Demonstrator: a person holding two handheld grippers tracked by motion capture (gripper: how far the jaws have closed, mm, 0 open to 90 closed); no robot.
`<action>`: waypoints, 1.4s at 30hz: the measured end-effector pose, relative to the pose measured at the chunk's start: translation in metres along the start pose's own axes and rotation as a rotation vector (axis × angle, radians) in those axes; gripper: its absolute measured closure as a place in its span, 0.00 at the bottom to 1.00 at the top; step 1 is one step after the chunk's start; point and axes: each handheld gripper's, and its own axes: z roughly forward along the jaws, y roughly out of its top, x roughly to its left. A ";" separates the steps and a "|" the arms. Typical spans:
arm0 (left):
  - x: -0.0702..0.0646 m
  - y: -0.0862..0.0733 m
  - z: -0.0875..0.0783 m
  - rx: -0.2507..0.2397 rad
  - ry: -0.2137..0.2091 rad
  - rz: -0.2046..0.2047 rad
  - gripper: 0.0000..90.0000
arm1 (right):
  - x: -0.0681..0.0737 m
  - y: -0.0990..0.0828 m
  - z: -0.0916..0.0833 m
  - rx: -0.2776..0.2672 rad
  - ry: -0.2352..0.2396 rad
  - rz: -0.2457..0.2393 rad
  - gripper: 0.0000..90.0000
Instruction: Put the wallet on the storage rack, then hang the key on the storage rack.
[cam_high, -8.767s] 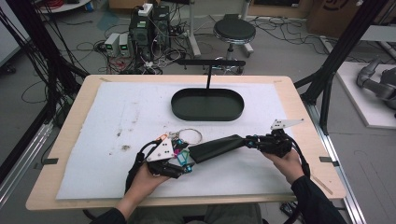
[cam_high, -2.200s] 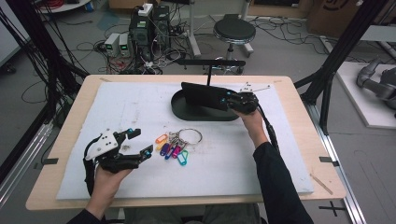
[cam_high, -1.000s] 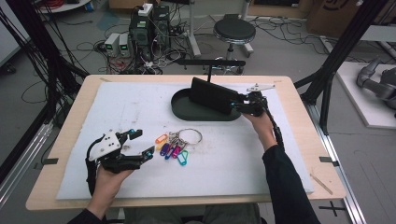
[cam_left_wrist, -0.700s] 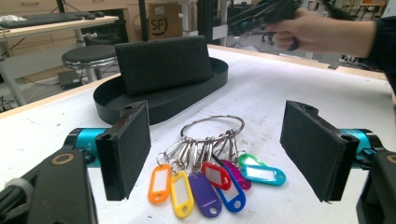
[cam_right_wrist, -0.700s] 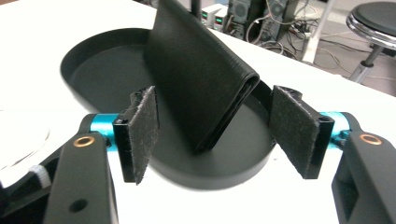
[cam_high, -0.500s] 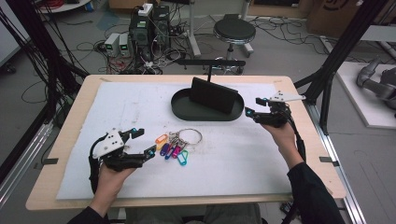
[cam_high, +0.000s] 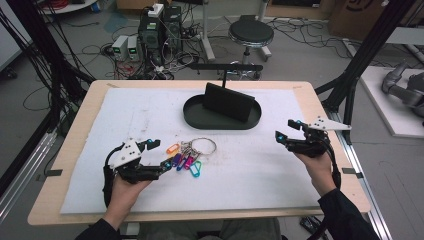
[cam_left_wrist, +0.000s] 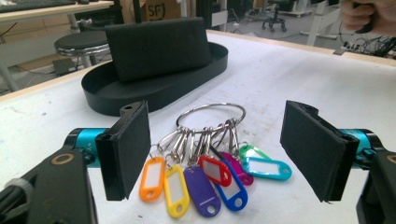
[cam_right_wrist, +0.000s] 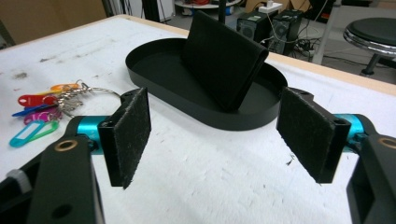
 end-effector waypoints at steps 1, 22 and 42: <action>0.000 0.000 0.000 0.001 0.002 -0.004 0.27 | 0.001 -0.001 -0.003 -0.004 -0.004 0.000 0.29; 0.005 -0.003 -0.003 0.007 0.079 -0.013 0.26 | -0.003 -0.026 -0.023 -0.027 -0.073 0.012 0.29; 0.012 -0.005 -0.004 0.032 0.067 -0.046 0.26 | -0.010 -0.031 -0.028 -0.029 -0.118 0.012 0.29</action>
